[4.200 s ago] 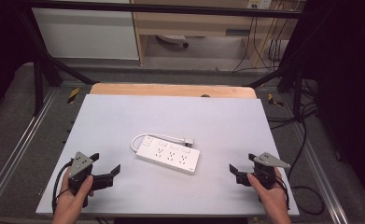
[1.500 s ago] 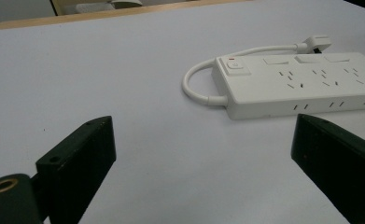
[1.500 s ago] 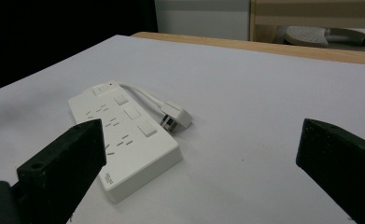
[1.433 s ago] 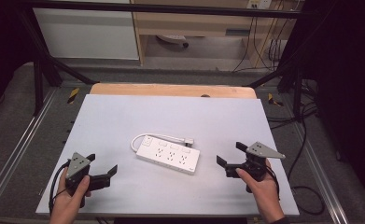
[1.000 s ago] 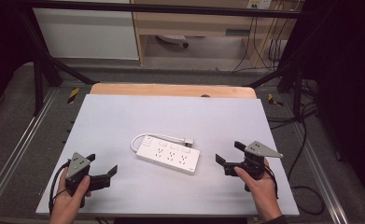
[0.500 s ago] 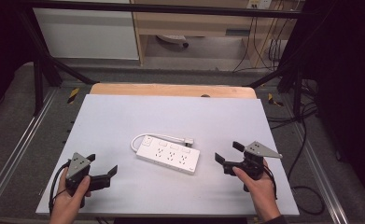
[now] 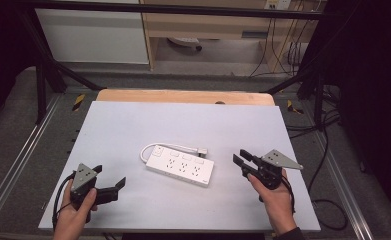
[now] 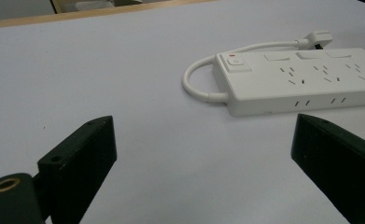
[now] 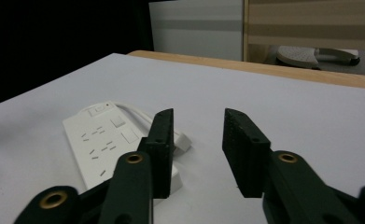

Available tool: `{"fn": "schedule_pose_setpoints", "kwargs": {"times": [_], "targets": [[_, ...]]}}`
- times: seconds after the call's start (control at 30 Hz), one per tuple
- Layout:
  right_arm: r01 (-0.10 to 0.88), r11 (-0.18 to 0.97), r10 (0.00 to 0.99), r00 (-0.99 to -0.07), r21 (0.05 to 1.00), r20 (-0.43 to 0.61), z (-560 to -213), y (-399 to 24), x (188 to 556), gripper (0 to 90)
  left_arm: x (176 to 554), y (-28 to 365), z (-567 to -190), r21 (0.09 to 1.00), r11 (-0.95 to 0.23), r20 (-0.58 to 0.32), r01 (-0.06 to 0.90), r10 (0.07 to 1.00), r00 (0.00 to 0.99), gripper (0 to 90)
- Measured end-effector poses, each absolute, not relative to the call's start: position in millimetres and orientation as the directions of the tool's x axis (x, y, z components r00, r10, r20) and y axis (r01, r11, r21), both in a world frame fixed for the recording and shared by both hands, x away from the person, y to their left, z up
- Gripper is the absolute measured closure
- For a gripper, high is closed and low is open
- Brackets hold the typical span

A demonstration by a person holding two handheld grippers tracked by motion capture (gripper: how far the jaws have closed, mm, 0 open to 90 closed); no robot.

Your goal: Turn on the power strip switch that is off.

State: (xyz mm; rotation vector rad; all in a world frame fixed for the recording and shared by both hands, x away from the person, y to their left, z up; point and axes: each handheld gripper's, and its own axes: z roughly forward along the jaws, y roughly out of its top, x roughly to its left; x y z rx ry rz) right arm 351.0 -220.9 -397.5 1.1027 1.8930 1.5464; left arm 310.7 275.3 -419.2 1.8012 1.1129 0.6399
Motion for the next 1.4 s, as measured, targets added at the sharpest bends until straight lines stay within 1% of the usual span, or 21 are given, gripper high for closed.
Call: {"fn": "schedule_pose_setpoints", "kwargs": {"times": [0.2, 0.23, 0.27, 0.33, 0.47, 0.77, 1.13, 1.4], "targets": [[0.284, 0.009, 0.802, -0.575, 0.959, 0.163, -397, -217, 355, 79.0, 311, 276, -419, 0.885, -0.195, -0.026, 0.424, 0.887, 0.462, 6.8], [0.284, 0.007, 0.797, -0.58, 0.959, 0.166, -397, -215, 357, 82.9, 311, 276, -419, 0.885, -0.195, -0.025, 0.423, 0.887, 0.462, 6.8], [0.284, 0.007, 0.797, -0.58, 0.959, 0.166, -397, -215, 357, 82.9, 311, 276, -419, 0.885, -0.197, -0.024, 0.421, 0.886, 0.463, 6.8], [0.277, 0.014, 0.793, -0.588, 0.961, 0.158, -395, -212, 359, 87.4, 310, 276, -420, 0.886, -0.2, -0.02, 0.418, 0.884, 0.467, 6.8], [0.269, 0.022, 0.795, -0.589, 0.963, 0.146, -394, -208, 360, 89.7, 310, 275, -419, 0.886, -0.203, -0.017, 0.417, 0.884, 0.467, 6.8], [0.276, 0.037, 0.779, -0.609, 0.96, 0.145, -395, -197, 366, 90.0, 310, 275, -420, 0.886, -0.204, -0.016, 0.417, 0.884, 0.467, 6.9], [0.303, 0.052, 0.756, -0.635, 0.952, 0.16, -401, -165, 381, 90.0, 311, 276, -419, 0.886, -0.202, -0.017, 0.418, 0.886, 0.464, 6.9], [0.317, 0.068, 0.747, -0.645, 0.946, 0.163, -404, -149, 389, 90.0, 311, 276, -419, 0.885, -0.205, -0.015, 0.417, 0.884, 0.467, 7.0]]}}
